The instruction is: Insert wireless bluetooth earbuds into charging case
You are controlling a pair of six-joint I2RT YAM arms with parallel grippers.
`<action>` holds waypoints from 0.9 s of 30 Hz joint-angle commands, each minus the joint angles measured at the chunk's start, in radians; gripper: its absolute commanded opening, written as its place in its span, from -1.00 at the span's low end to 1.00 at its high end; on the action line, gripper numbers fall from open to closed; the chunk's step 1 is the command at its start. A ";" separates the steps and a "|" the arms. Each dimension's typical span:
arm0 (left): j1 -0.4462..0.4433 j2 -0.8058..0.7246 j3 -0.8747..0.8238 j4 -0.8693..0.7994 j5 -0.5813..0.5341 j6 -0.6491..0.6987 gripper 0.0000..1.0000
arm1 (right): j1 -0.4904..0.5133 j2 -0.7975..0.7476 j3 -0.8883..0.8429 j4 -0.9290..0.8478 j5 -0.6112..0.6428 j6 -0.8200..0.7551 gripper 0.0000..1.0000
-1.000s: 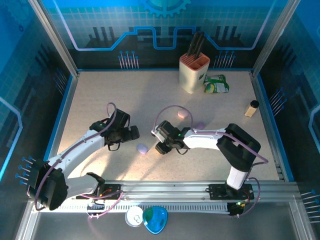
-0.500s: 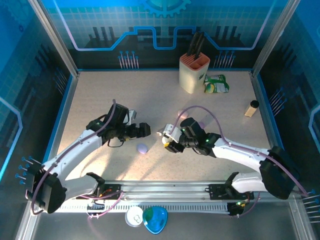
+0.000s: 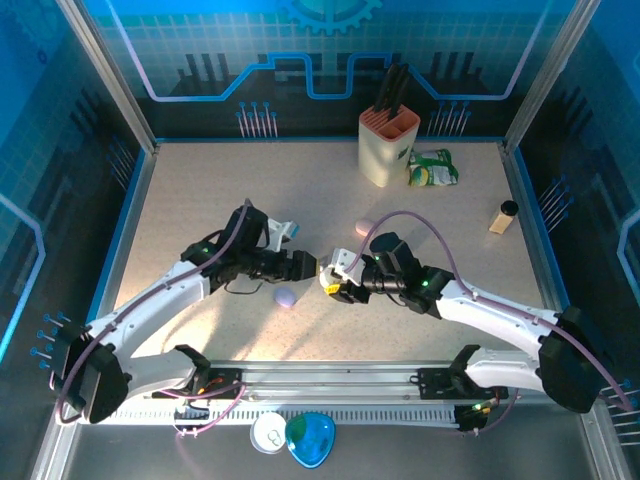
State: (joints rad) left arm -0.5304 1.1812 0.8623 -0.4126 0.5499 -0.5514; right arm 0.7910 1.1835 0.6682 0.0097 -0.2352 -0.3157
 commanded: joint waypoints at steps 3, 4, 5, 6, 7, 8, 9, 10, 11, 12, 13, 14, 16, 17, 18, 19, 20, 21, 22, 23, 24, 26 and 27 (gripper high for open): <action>-0.017 0.031 0.011 0.067 0.067 -0.028 0.24 | -0.004 -0.023 0.015 0.046 -0.071 0.006 -0.03; -0.019 0.032 0.008 0.072 0.070 -0.030 0.24 | -0.006 -0.024 0.015 0.052 -0.074 0.012 -0.03; -0.022 0.032 0.009 0.075 0.070 -0.030 0.22 | -0.007 -0.024 0.015 0.056 -0.075 0.018 -0.04; -0.025 0.034 0.007 0.077 0.071 -0.029 0.17 | -0.008 -0.024 0.017 0.060 -0.078 0.021 -0.04; -0.027 0.034 0.005 0.080 0.070 -0.027 0.17 | -0.009 -0.024 0.016 0.066 -0.082 0.024 -0.04; -0.029 0.034 0.003 0.084 0.065 -0.028 0.17 | -0.013 -0.024 0.015 0.077 -0.087 0.027 -0.05; -0.030 0.035 -0.001 0.090 0.060 -0.031 0.14 | -0.015 -0.024 0.017 0.079 -0.093 0.030 -0.05; -0.033 0.034 -0.004 0.095 0.060 -0.032 0.13 | -0.016 -0.024 0.020 0.079 -0.096 0.029 -0.05; -0.036 0.035 -0.005 0.103 0.060 -0.031 0.11 | -0.016 -0.024 0.021 0.082 -0.096 0.029 -0.05; -0.041 0.036 -0.005 0.105 0.061 -0.032 0.10 | -0.019 -0.024 0.021 0.085 -0.098 0.030 -0.05; -0.044 0.037 -0.006 0.107 0.063 -0.032 0.08 | -0.021 -0.024 0.022 0.085 -0.099 0.032 -0.05; -0.046 0.038 -0.006 0.108 0.066 -0.031 0.02 | -0.023 -0.024 0.025 0.087 -0.094 0.034 -0.05; -0.050 0.042 -0.008 0.106 0.070 -0.028 0.00 | -0.028 -0.024 0.024 0.092 -0.089 0.038 -0.06; -0.052 0.042 -0.007 0.105 0.069 -0.027 -0.02 | -0.028 -0.023 0.024 0.095 -0.087 0.040 -0.05; -0.053 0.042 -0.009 0.105 0.070 -0.027 -0.03 | -0.029 -0.024 0.025 0.097 -0.083 0.042 -0.05; -0.054 0.041 -0.011 0.105 0.070 -0.027 -0.05 | -0.030 -0.022 0.025 0.102 -0.073 0.047 -0.06; -0.057 0.042 -0.011 0.106 0.073 -0.026 -0.07 | -0.030 -0.022 0.027 0.104 -0.066 0.048 -0.06; -0.058 0.043 -0.011 0.106 0.072 -0.025 -0.06 | -0.033 -0.019 0.027 0.104 -0.065 0.046 -0.06; -0.060 0.042 -0.011 0.107 0.067 -0.025 -0.05 | -0.032 -0.019 0.027 0.104 -0.064 0.045 -0.06; -0.060 0.042 -0.011 0.108 0.063 -0.021 -0.06 | -0.034 -0.020 0.027 0.104 -0.067 0.044 -0.05; -0.061 0.040 -0.011 0.109 0.060 -0.017 -0.07 | -0.033 -0.019 0.028 0.104 -0.070 0.043 -0.05; -0.063 0.040 -0.011 0.116 0.052 -0.018 -0.12 | -0.033 -0.021 0.027 0.104 -0.078 0.044 -0.05; -0.064 0.042 -0.011 0.121 0.051 -0.018 -0.13 | -0.033 -0.021 0.028 0.104 -0.081 0.044 -0.04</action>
State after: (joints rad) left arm -0.5858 1.2167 0.8616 -0.3077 0.5919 -0.5770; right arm 0.7700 1.1812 0.6685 0.0837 -0.2996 -0.2798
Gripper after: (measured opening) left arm 0.440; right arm 0.479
